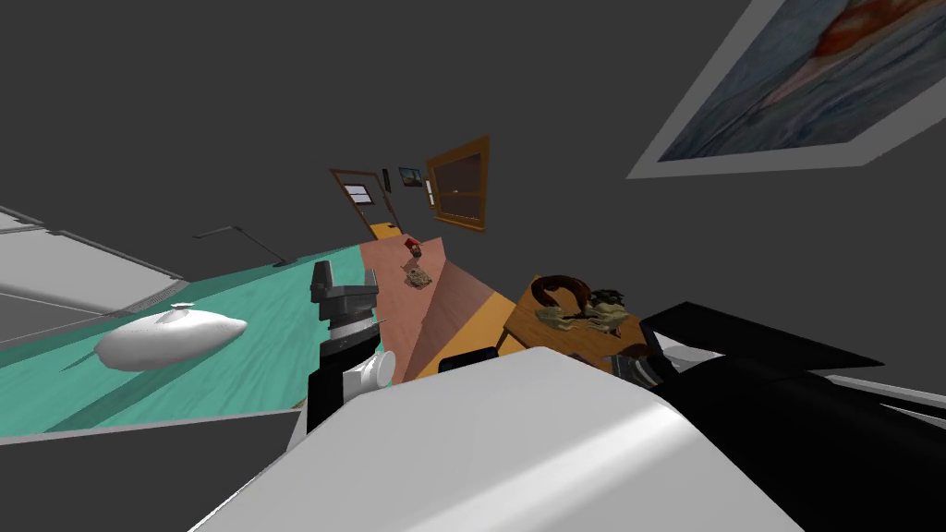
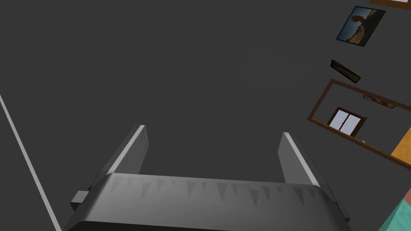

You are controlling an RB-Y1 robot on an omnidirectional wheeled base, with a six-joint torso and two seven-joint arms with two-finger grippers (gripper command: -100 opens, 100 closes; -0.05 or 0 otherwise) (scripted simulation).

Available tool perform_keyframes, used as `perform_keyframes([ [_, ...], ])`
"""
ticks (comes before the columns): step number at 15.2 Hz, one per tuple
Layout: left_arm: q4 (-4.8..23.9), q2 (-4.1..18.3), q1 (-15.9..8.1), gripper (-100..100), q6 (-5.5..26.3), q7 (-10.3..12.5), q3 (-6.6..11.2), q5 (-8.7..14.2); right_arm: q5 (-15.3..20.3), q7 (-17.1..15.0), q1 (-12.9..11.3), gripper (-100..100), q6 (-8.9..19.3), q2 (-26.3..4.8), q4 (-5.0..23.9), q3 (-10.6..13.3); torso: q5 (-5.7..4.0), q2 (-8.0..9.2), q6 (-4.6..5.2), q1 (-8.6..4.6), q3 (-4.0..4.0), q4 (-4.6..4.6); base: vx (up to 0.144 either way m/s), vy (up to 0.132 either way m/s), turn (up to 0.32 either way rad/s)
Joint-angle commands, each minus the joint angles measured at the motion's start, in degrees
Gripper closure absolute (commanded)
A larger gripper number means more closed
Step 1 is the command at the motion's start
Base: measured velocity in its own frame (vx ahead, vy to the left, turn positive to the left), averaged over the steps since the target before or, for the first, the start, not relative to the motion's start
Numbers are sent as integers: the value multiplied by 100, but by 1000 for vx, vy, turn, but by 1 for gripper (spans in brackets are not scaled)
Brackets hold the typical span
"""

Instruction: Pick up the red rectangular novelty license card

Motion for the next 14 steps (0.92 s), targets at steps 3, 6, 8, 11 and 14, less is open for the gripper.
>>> perform_keyframes([
  [3,0,0,0,0,0,0,0,0,42,71,-32,-100,168,309,124,40,-4,15,1,-12,9,3,-17,-29,87],
  [6,0,0,0,0,0,0,0,0,43,36,-14,100,211,290,58,48,-2,20,2,-10,12,5,-10,-11,34],
  [8,0,0,0,0,0,0,0,0,43,36,-14,100,212,289,57,48,-1,17,2,-5,11,4,0,0,0],
  [11,0,0,0,0,0,0,0,0,12,26,-9,100,47,86,41,11,-1,15,15,-8,10,6,4,5,-38],
  [14,0,0,1,0,0,0,0,0,8,-10,13,100,75,30,-35,12,8,9,18,8,6,3,22,32,-104],
])
